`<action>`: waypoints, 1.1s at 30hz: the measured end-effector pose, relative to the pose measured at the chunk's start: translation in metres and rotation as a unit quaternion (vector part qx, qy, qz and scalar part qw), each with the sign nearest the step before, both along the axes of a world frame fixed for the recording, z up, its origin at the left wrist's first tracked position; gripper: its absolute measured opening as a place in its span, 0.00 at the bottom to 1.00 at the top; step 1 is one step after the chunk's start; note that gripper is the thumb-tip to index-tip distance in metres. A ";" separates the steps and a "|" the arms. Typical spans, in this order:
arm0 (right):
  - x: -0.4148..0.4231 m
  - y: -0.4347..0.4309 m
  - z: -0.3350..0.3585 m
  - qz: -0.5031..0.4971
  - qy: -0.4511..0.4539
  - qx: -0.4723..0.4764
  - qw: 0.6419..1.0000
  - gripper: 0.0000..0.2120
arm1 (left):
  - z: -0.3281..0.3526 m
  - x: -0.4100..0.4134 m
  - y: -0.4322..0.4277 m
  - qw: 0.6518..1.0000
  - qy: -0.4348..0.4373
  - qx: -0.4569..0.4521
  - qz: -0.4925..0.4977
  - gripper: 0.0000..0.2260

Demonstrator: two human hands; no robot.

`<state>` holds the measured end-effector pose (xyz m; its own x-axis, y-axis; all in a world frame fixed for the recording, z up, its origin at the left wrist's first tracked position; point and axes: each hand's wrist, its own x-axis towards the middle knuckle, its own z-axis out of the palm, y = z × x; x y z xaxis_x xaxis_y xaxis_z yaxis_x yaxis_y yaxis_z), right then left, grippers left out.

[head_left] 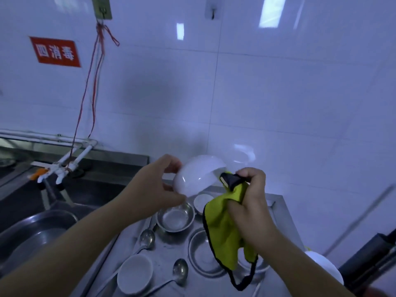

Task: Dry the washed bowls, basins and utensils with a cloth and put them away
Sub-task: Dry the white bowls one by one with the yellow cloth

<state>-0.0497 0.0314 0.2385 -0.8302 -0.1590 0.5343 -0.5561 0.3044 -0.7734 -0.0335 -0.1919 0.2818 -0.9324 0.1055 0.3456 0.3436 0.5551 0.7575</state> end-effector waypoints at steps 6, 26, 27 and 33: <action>0.010 -0.039 0.016 0.024 0.211 0.135 0.968 0.26 | 0.019 0.001 0.024 0.991 -0.025 0.132 -0.004 0.22; -0.028 -0.017 0.008 -0.096 0.358 0.126 0.920 0.18 | 0.034 -0.003 0.070 0.978 0.038 0.207 0.003 0.21; -0.026 -0.020 0.007 -0.095 0.341 0.099 0.930 0.19 | 0.035 -0.004 0.073 0.978 0.047 0.203 0.002 0.20; -0.053 0.016 0.013 -0.109 0.505 0.232 0.824 0.10 | 0.053 -0.004 0.064 0.994 0.043 0.096 -0.033 0.19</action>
<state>-0.1024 0.0475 0.2511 -0.0362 -0.4466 0.8940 -0.7376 0.6155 0.2777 -0.0371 -0.1275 0.3346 -0.8919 0.0901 0.4432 0.4425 0.3762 0.8140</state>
